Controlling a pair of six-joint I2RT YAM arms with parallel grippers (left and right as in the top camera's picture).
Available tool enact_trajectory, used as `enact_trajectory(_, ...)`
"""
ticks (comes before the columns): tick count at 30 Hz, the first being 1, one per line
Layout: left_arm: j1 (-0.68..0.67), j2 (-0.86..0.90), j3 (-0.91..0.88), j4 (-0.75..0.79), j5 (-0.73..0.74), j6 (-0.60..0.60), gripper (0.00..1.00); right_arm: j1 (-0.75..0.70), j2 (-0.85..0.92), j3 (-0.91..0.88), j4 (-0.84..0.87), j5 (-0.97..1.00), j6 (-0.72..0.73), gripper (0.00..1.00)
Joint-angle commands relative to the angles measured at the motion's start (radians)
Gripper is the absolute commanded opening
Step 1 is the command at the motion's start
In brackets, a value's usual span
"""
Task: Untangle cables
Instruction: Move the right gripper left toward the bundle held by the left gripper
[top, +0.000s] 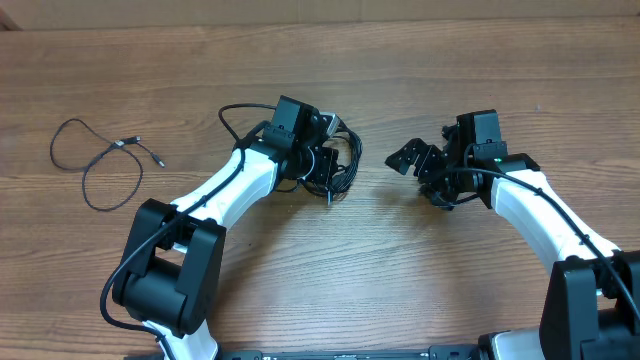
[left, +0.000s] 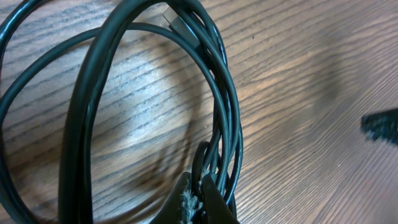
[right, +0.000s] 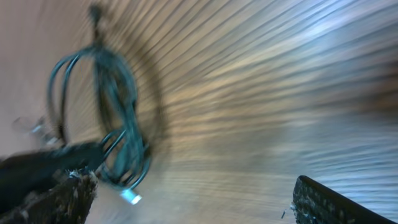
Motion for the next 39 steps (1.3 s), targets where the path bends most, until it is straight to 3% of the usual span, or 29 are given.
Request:
enact_trajectory(1, 0.006, 0.013, 0.009, 0.011, 0.021, -0.036, 0.04, 0.001, -0.009, 0.002, 0.008, -0.123, 0.051, 1.00)
enact_trajectory(13, 0.006, 0.013, 0.009, 0.023, 0.025, -0.022, 0.04, 0.145, -0.006, 0.000, -0.002, 0.005, 0.085, 0.98)
enact_trajectory(18, 0.006, 0.013, 0.009, 0.023, 0.024, -0.022, 0.04, 0.261, -0.006, 0.000, -0.002, 0.164, 0.230, 0.98)
enact_trajectory(25, 0.014, 0.013, 0.009, 0.019, 0.024, -0.042, 0.04, 0.305, -0.006, 0.000, 0.011, 0.191, 0.253, 0.99)
enact_trajectory(31, 0.051, 0.013, 0.009, 0.015, 0.077, -0.086, 0.04, 0.306, -0.003, 0.000, 0.008, 0.171, 0.357, 0.75)
enact_trajectory(39, 0.053, 0.013, 0.009, 0.021, 0.163, -0.124, 0.04, 0.306, 0.108, 0.000, 0.081, 0.126, 0.500, 0.73)
